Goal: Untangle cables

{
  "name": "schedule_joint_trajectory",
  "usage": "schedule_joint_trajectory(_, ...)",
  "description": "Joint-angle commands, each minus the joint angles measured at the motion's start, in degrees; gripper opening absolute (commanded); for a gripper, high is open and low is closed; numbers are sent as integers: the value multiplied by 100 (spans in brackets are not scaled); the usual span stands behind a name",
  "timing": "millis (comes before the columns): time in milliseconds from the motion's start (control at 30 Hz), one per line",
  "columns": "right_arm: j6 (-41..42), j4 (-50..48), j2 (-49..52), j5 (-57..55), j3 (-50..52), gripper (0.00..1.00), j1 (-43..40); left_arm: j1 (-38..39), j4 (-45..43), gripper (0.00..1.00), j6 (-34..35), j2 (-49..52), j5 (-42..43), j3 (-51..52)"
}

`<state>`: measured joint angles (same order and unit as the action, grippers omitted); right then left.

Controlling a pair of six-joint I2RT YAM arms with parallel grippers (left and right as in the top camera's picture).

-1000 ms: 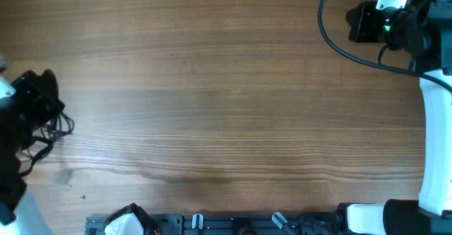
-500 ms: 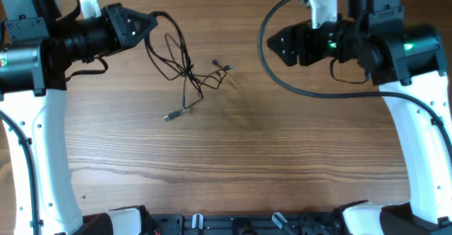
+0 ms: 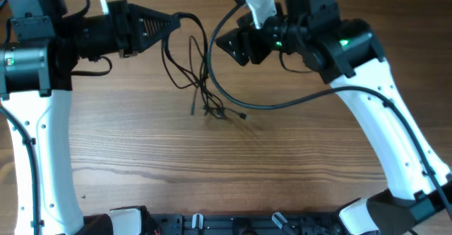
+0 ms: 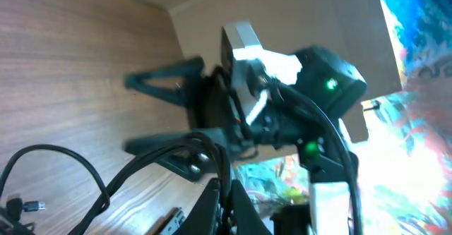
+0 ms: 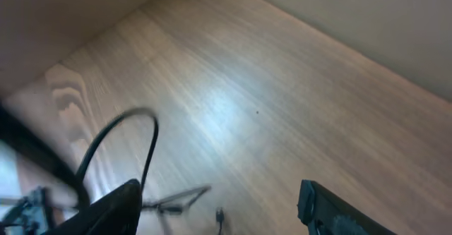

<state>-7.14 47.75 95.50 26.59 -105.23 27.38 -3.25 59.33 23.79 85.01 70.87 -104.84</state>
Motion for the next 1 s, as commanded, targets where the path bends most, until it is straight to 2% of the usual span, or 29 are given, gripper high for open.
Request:
schedule_joint_trajectory(0, -516, -549, 179, 297, -17, 73, 94, 127, -22, 4, 68, -81, 151, -17)
schedule_joint_trajectory(133, -531, -946, 179, 313, -17, 75, 214, 127, -20, 4, 66, -79, -566, -17)
schedule_joint_trajectory(200, -533, -1003, 179, 308, -17, 79, 243, 127, -17, 4, 37, -79, -1351, -17)
schedule_joint_trajectory(267, -538, -1082, 179, 284, -17, 79, 240, 127, 24, 4, -87, -79, -2000, -17)
schedule_joint_trajectory(433, -461, -1056, 179, 315, -17, 79, 247, 120, -22, 4, -87, -79, -2542, -17)
schedule_joint_trajectory(567, -428, -1019, 179, 695, -17, 76, 389, 129, -46, 4, -13, -79, -2413, -17)
schedule_joint_trajectory(733, -492, -1043, 299, 214, -17, 76, 767, 127, -144, 4, 96, -79, -1296, -17)
schedule_joint_trajectory(767, -492, -1054, 339, 136, -17, 71, 809, 127, -155, 4, 114, -79, -1025, -17)
schedule_joint_trajectory(800, -501, -1069, 393, 129, -17, 50, 822, 127, -151, 4, 111, -79, -879, -17)
schedule_joint_trajectory(833, -509, -1095, 431, 129, -17, 4, 824, 127, -146, 4, 111, -79, -756, -17)
schedule_joint_trajectory(967, -638, -1215, 476, -330, -17, 4, 822, 127, -103, 4, 111, -92, -507, -17)
